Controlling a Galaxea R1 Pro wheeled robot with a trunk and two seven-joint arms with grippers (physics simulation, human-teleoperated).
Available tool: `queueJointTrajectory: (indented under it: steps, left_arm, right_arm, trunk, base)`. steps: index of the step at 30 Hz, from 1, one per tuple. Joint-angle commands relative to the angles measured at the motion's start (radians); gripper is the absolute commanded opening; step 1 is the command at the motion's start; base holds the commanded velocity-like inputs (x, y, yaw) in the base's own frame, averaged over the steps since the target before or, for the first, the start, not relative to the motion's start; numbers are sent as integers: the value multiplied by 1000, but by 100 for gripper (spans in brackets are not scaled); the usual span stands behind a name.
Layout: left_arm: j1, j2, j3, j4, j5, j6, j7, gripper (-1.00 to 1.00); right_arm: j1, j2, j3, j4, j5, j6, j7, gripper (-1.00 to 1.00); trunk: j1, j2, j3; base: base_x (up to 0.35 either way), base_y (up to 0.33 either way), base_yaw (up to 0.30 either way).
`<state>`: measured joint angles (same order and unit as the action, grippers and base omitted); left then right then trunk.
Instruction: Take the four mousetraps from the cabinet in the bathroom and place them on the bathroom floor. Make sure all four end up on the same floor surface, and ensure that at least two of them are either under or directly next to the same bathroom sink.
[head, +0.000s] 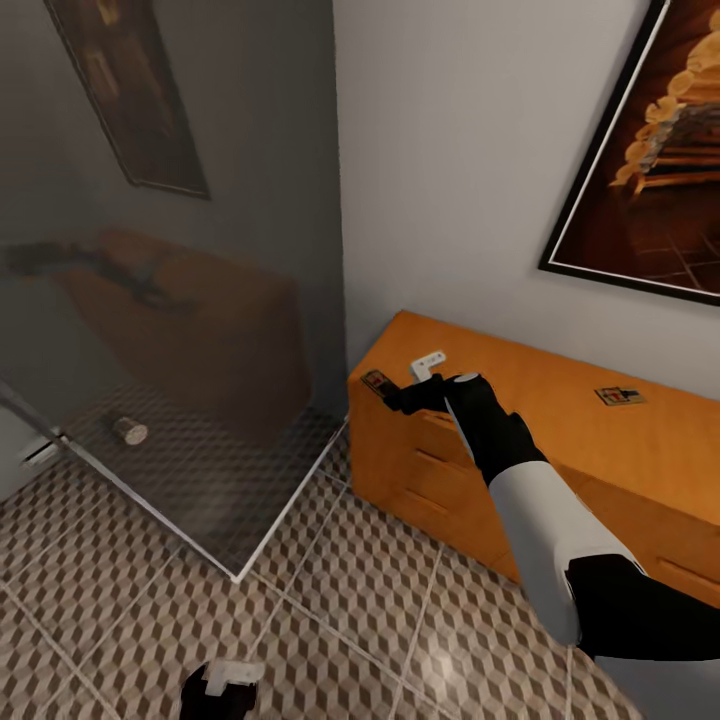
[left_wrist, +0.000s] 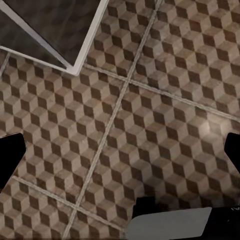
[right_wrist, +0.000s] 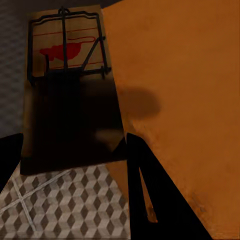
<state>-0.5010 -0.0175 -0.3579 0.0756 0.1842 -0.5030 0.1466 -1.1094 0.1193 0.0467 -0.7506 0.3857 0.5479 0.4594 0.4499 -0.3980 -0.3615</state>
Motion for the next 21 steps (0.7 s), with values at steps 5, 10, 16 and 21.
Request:
queueJointTrajectory:
  steps: [5, 10, 16, 21]
  left_arm:
    - [-1, -1, -9, 4, 8, -6, 2, 100]
    - [-1, -1, -9, 4, 8, -6, 2, 100]
    - [-2, -1, -9, 4, 8, -6, 1, 100]
    - [-2, -1, -9, 4, 8, -6, 2, 100]
  right_arm:
    - [-1, 0, -1, 6, 7, 4, 5, -100]
    - [-1, 0, -1, 11, 7, 4, 5, -100]
    - [-1, -1, -1, 32, 7, 2, 5, -100]
    - [-1, -4, -1, 84, 7, -15, 7, -100]
  trunk:
    - [0, -2, -2]
    - [0, -2, -2]
    - [0, -2, -2]
    - [0, -2, -2]
  base:
    - [-256, 200, 0]
    - [-256, 200, 0]
    - [-256, 200, 0]
    - [-241, 188, 0]
